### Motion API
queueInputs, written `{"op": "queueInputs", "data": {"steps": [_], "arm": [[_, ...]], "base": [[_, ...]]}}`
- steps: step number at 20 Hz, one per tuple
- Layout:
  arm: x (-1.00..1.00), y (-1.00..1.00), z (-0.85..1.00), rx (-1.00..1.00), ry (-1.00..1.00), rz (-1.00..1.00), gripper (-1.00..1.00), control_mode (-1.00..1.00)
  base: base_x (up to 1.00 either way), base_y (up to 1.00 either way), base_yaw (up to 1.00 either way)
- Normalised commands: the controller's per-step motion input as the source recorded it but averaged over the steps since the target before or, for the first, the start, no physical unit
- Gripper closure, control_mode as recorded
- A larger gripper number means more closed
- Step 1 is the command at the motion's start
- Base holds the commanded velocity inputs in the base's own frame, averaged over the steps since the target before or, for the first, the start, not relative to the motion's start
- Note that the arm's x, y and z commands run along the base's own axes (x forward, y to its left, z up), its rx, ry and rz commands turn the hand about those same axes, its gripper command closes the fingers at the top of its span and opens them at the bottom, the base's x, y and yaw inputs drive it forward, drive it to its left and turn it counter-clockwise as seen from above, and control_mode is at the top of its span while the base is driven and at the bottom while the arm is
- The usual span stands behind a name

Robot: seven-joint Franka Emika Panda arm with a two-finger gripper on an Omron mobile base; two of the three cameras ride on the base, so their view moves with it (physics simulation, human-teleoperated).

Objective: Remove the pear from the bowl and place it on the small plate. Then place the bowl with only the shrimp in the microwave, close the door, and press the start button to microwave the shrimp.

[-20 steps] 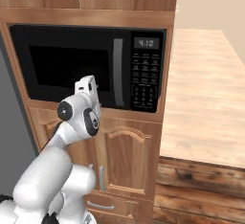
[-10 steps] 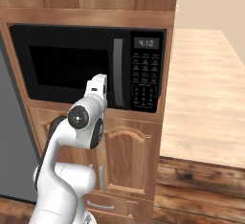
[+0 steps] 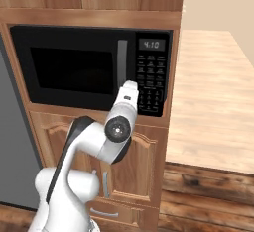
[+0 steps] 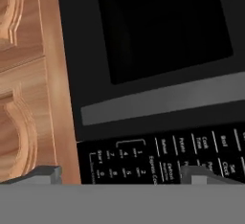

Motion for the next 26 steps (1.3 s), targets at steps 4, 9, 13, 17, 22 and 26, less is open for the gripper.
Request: {"op": "queueInputs", "data": {"steps": [4,9,13,17,22,26], "arm": [[0.0,-0.26,-0.29,0.0,0.0,0.08,-1.0,-1.0],[0.0,-0.02,-0.32,-0.01,0.0,0.11,-1.0,-1.0],[0.0,-0.04,-0.08,-0.01,0.05,0.07,-1.0,-1.0],[0.0,-0.02,0.0,0.0,0.14,0.08,-1.0,-1.0],[0.0,-0.23,0.0,0.02,0.06,0.03,-1.0,-1.0],[0.0,-0.21,-0.04,0.03,0.0,0.0,-1.0,-1.0]], "base": [[0.0,0.0,0.0],[0.0,0.0,0.0],[0.0,0.0,0.0],[0.0,0.0,0.0],[0.0,0.0,0.0],[0.0,0.0,0.0]]}}
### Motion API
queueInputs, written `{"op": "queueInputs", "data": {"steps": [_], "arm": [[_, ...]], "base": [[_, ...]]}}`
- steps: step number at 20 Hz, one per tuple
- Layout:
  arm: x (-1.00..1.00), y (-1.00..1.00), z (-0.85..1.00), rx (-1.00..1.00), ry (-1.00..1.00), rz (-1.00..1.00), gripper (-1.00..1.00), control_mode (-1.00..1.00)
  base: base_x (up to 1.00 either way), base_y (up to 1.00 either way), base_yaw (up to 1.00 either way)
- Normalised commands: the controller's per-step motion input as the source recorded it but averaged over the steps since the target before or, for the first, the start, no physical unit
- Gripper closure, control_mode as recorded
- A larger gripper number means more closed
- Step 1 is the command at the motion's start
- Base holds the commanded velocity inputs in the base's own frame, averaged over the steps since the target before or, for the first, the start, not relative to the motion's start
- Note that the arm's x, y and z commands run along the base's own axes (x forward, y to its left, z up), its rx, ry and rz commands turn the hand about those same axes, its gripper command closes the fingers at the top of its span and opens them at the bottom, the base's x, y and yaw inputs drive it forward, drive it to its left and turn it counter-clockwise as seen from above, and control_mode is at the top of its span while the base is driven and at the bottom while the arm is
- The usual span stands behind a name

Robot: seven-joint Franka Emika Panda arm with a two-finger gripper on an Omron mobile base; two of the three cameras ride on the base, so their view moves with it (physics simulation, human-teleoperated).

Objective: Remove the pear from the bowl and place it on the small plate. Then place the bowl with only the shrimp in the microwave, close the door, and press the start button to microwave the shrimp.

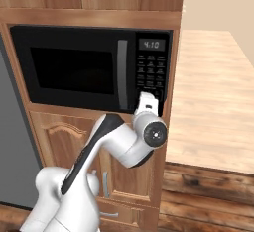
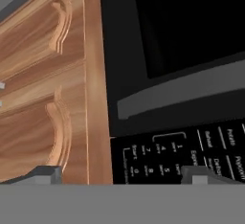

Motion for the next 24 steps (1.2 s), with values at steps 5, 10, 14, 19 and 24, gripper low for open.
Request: {"op": "queueInputs", "data": {"steps": [5,10,14,19,24], "arm": [[0.01,0.03,-0.27,0.0,0.04,0.0,-1.0,-1.0],[0.15,0.23,-0.26,0.0,0.07,0.0,-1.0,-1.0],[0.17,0.37,-0.15,0.0,0.03,0.0,-1.0,-1.0],[0.18,0.15,-0.09,0.0,0.0,-0.01,-1.0,-1.0],[0.24,0.0,-0.07,0.0,0.0,-0.02,-1.0,-1.0]], "base": [[0.0,0.0,0.0],[0.0,0.0,0.0],[0.0,0.0,0.0],[0.0,0.0,0.0],[0.0,0.0,0.0]]}}
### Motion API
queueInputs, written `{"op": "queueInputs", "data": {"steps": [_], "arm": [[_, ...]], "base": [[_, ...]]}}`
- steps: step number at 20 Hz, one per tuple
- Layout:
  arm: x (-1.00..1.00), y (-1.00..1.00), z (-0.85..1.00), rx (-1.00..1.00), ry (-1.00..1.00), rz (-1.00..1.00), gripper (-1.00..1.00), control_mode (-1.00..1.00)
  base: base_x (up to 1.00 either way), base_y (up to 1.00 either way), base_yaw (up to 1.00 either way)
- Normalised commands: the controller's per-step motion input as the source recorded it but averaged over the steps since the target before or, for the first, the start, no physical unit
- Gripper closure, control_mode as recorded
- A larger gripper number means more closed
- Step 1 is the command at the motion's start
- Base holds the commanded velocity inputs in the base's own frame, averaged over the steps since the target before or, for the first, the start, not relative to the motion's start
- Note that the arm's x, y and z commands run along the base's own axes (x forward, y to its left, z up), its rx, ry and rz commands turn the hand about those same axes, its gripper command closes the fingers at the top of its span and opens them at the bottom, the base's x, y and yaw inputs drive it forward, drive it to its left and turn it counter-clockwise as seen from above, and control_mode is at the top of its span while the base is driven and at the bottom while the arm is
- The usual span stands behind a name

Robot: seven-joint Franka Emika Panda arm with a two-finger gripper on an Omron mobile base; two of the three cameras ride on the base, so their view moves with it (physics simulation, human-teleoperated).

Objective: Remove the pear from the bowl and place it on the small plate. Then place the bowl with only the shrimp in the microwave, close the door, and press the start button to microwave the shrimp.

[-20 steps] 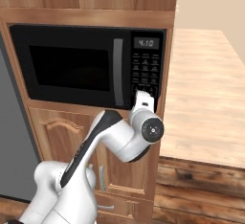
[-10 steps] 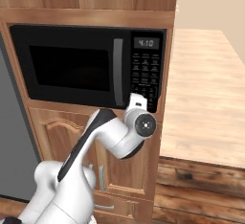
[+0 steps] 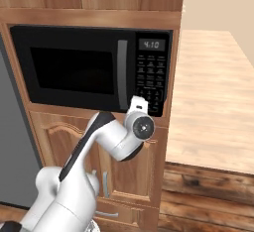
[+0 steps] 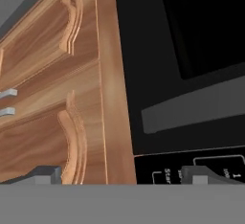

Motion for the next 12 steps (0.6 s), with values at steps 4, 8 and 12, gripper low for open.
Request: {"op": "queueInputs", "data": {"steps": [4,8,12], "arm": [[0.24,0.0,-0.1,0.0,0.01,0.0,-1.0,-1.0],[0.16,-0.05,-0.08,0.0,0.05,0.0,-1.0,-1.0],[0.16,0.0,-0.09,0.0,0.05,0.0,-1.0,-1.0]], "base": [[0.0,0.0,0.0],[0.0,0.0,0.0],[0.0,0.0,0.0]]}}
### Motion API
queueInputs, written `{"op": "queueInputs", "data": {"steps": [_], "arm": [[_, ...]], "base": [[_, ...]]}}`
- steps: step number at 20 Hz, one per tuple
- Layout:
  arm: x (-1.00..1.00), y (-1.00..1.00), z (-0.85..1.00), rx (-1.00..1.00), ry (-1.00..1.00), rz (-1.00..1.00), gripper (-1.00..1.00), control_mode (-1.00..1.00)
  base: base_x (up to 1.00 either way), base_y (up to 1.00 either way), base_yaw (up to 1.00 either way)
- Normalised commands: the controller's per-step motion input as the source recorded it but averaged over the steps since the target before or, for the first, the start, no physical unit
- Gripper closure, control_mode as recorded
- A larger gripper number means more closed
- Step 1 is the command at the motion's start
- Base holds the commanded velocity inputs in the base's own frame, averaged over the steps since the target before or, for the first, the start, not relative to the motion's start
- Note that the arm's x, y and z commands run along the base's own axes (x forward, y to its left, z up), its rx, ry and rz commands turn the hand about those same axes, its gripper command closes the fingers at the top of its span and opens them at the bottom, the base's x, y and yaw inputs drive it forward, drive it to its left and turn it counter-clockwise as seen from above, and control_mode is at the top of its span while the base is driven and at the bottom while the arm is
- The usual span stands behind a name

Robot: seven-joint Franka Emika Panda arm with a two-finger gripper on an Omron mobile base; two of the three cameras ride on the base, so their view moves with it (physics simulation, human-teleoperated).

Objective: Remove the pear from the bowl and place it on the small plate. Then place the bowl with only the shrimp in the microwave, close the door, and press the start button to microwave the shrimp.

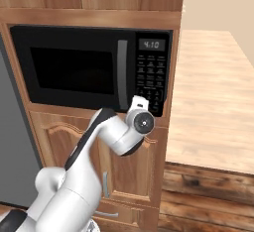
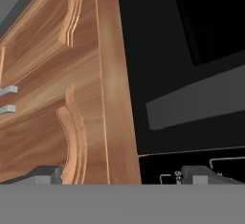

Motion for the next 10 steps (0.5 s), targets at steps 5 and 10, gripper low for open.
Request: {"op": "queueInputs", "data": {"steps": [5,10], "arm": [[0.15,0.0,-0.1,0.0,0.04,0.0,-1.0,-1.0],[0.12,0.0,-0.11,0.0,0.02,0.0,-1.0,-1.0]], "base": [[0.0,0.0,0.0],[0.0,0.0,0.0]]}}
